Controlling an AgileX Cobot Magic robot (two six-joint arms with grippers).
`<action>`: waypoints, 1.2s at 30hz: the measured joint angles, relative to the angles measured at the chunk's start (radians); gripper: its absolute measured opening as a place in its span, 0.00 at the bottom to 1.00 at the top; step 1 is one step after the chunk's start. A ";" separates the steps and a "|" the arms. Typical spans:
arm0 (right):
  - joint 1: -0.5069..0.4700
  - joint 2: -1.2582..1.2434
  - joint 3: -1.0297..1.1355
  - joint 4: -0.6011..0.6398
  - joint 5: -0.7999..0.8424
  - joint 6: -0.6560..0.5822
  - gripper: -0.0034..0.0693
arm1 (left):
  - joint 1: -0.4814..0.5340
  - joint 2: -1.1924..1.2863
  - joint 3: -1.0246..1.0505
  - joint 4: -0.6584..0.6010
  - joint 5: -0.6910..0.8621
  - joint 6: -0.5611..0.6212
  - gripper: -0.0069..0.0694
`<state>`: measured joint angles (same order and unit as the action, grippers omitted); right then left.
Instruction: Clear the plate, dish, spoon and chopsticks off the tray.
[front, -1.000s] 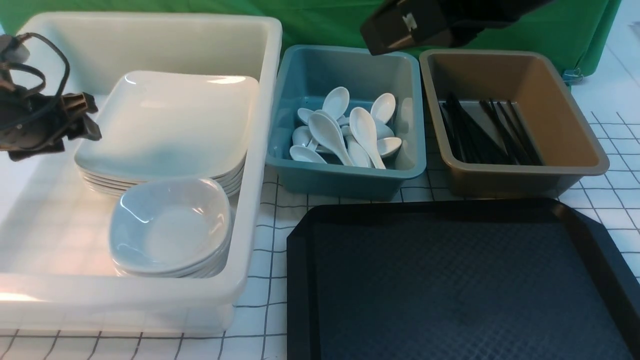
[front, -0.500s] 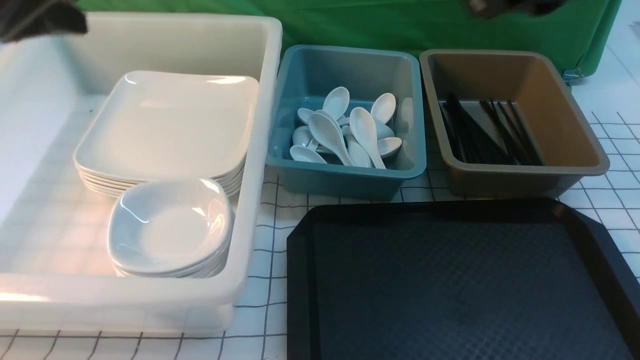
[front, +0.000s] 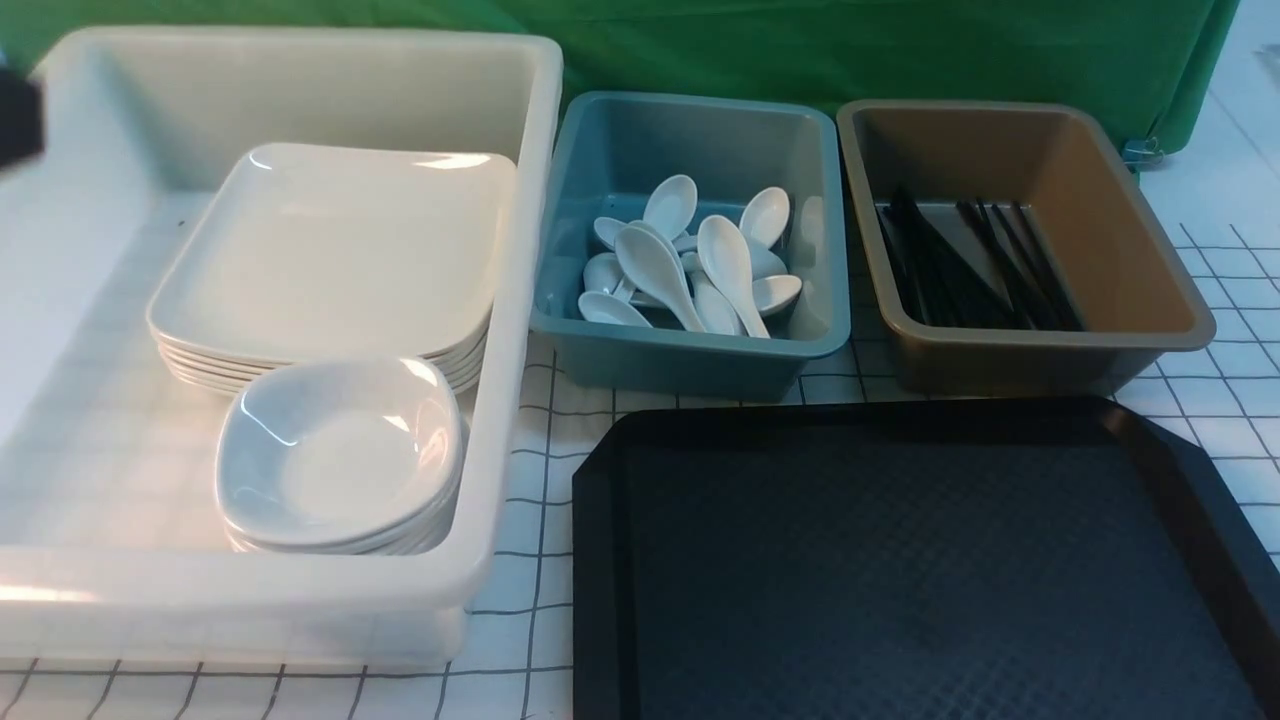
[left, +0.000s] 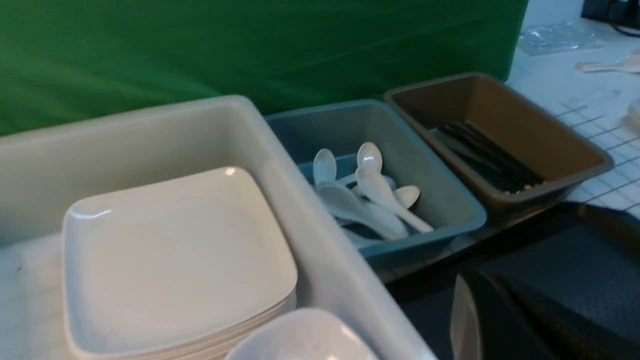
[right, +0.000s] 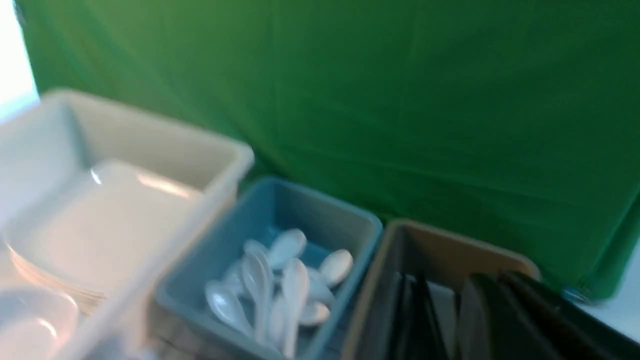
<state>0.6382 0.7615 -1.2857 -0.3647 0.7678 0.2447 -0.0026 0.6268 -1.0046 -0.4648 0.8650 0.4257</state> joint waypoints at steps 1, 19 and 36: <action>0.000 -0.058 0.095 -0.011 -0.060 0.040 0.06 | 0.000 -0.048 0.033 0.014 -0.006 -0.010 0.09; 0.000 -0.710 0.832 -0.200 -0.669 0.345 0.08 | 0.000 -0.274 0.325 -0.066 -0.267 -0.148 0.09; 0.000 -0.712 0.832 -0.202 -0.670 0.355 0.17 | 0.000 -0.274 0.325 0.065 -0.290 -0.141 0.09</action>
<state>0.6382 0.0494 -0.4541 -0.5670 0.0979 0.5998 -0.0026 0.3531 -0.6797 -0.4000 0.5745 0.2844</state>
